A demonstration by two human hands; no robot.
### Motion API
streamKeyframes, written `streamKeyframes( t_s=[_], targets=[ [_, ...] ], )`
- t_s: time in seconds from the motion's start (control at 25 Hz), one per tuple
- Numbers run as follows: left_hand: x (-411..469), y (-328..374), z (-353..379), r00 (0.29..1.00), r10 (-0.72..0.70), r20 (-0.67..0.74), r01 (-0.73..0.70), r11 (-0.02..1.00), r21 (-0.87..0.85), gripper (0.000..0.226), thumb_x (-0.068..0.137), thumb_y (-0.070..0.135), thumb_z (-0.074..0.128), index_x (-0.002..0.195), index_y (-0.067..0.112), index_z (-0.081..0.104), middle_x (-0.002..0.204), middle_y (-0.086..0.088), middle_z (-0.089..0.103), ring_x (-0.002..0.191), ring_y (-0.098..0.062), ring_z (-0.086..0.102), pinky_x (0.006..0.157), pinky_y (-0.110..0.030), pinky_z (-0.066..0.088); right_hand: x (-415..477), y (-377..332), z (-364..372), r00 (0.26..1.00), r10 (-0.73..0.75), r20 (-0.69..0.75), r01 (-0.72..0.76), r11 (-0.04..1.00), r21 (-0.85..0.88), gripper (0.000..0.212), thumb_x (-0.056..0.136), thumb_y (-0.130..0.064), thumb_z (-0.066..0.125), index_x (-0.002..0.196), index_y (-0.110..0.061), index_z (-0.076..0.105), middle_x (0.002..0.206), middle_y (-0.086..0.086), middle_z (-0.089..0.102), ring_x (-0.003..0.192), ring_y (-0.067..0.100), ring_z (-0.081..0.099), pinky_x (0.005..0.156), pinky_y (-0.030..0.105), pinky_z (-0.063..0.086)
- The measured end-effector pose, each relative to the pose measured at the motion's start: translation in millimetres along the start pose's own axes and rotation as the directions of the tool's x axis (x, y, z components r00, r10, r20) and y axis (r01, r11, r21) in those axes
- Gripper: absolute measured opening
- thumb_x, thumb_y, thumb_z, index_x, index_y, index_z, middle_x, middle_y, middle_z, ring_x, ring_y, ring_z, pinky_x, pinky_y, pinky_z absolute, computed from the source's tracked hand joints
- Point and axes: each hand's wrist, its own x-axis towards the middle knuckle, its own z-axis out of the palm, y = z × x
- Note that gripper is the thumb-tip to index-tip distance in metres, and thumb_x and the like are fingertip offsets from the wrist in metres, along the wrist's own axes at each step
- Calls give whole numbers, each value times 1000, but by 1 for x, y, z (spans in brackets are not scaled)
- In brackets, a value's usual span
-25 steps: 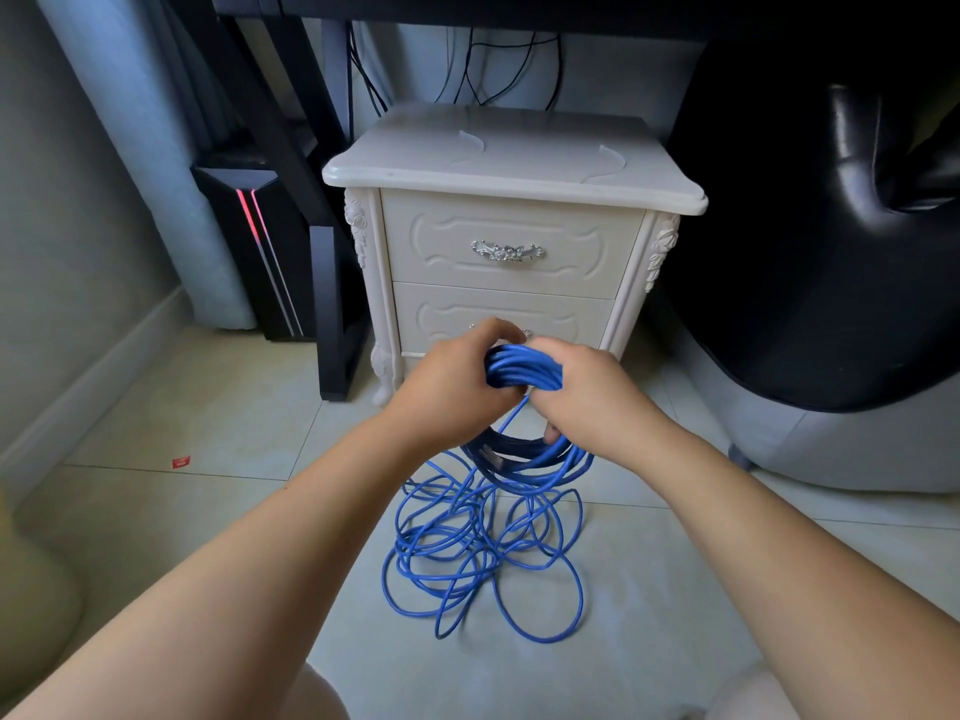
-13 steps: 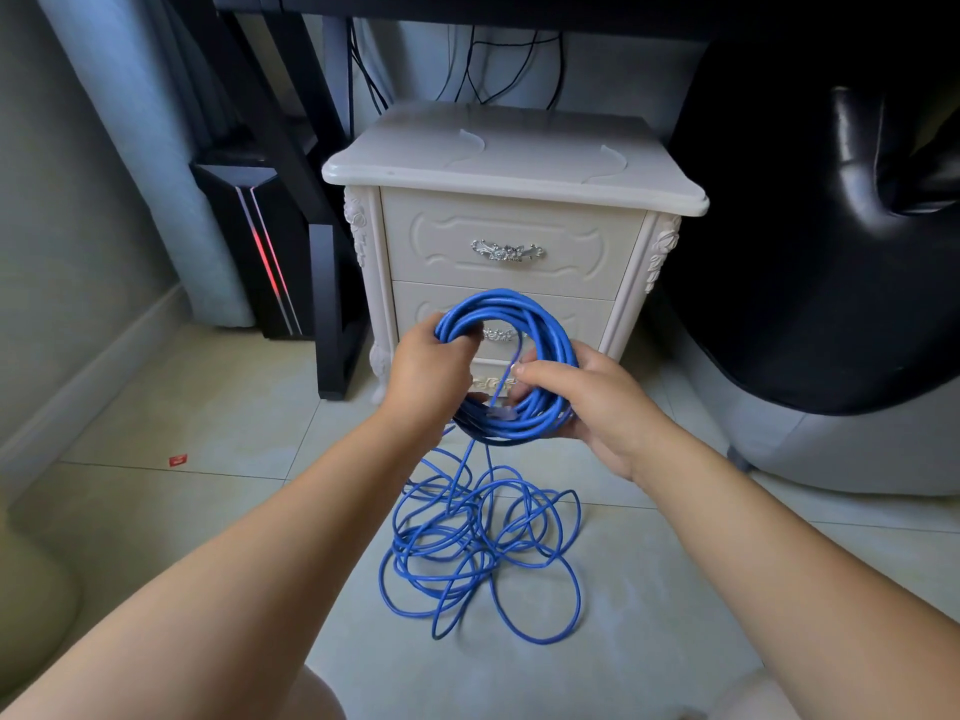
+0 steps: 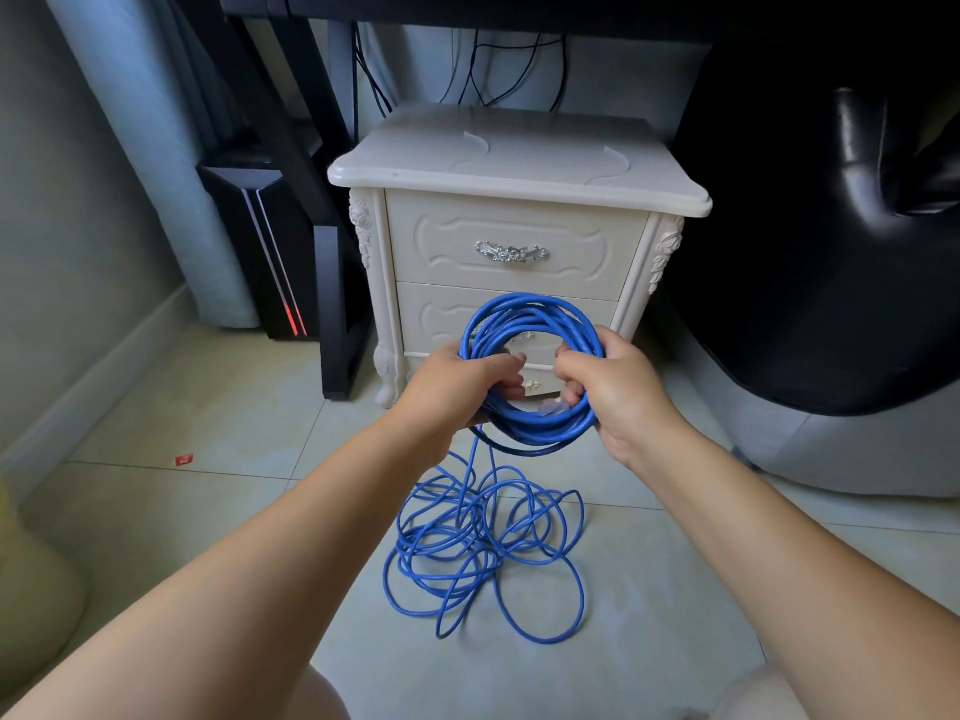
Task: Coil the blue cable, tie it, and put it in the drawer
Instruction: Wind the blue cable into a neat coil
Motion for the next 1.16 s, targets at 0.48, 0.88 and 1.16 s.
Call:
streamKeyframes(
  t_s=[0.48, 0.88, 1.16],
  targets=[
    [-6, 16, -7, 921, 332, 202, -371, 908, 195, 65, 79, -6, 71, 131, 30, 54, 130, 3, 58, 105, -4, 65, 88, -19, 53, 2, -17, -13, 959, -239, 155, 284, 748, -600, 20, 76, -7, 58, 73, -26, 53, 65, -5, 53, 69, 30, 60, 70, 48, 57],
    [0, 6, 3, 934, 355, 34, -323, 801, 504, 10, 94, 20, 58, 90, 11, 61, 56, -2, 56, 40, -5, 53, 47, -22, 47, -7, -27, -9, 966, -96, 240, 137, 978, -160, 37, 81, 3, 67, 109, -20, 63, 74, -1, 60, 56, 12, 56, 59, 25, 54],
    [9, 8, 4, 923, 211, -323, -176, 975, 134, 19, 96, 29, 56, 91, 11, 58, 60, -3, 49, 37, -4, 47, 37, -15, 34, -20, -9, 7, 952, 45, 303, -148, 933, 329, 56, 61, -36, 79, 111, -24, 56, 86, 0, 63, 82, 21, 69, 84, 44, 54]
  ],
)
